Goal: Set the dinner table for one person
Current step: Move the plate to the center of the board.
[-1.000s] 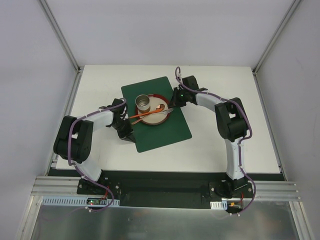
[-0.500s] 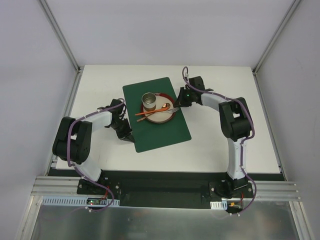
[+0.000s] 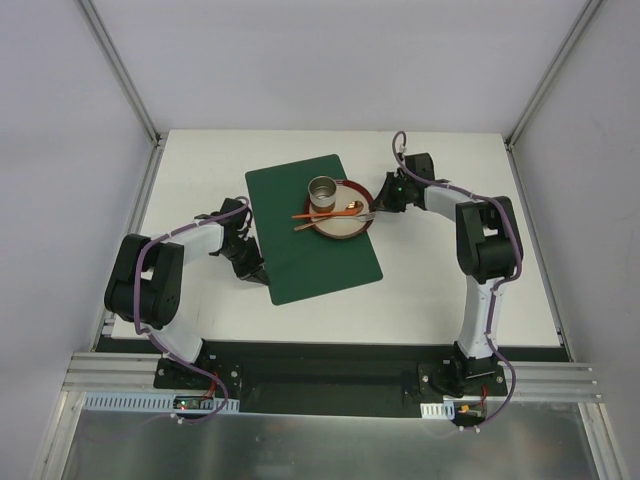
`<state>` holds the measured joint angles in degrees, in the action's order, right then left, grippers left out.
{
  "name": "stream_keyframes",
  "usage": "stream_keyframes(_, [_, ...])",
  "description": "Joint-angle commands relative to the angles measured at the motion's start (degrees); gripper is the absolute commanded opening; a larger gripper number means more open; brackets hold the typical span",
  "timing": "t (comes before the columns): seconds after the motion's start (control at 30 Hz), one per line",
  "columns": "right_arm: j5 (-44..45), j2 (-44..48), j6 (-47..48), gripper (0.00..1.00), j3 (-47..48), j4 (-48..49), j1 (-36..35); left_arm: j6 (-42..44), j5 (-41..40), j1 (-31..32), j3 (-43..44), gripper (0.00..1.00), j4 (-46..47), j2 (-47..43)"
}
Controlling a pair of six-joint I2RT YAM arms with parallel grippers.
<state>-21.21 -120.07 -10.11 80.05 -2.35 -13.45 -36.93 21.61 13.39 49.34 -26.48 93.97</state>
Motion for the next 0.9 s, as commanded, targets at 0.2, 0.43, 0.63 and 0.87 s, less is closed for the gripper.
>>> stream_keyframes(0.2, [8.5, 3.4, 1.0, 0.01, -2.5, 0.2, 5.2, -0.1, -1.2, -1.1, -0.3, 0.0, -3.8, -2.5])
stream_keyframes(0.43, [9.2, 4.8, -0.4, 0.01, -3.7, 0.2, 6.1, 0.0, -1.1, -1.2, -0.2, 0.0, -3.9, -2.7])
stream_keyframes(0.63, [12.6, 6.9, -3.0, 0.01, -6.2, 0.7, 7.3, 0.1, -1.0, -1.3, -0.5, 0.0, -3.9, -3.4])
stream_keyframes(0.87, [17.3, 9.4, -7.6, 0.01, -9.2, 1.2, 9.1, 0.4, -1.1, -1.8, -1.4, 0.0, -3.9, -4.7])
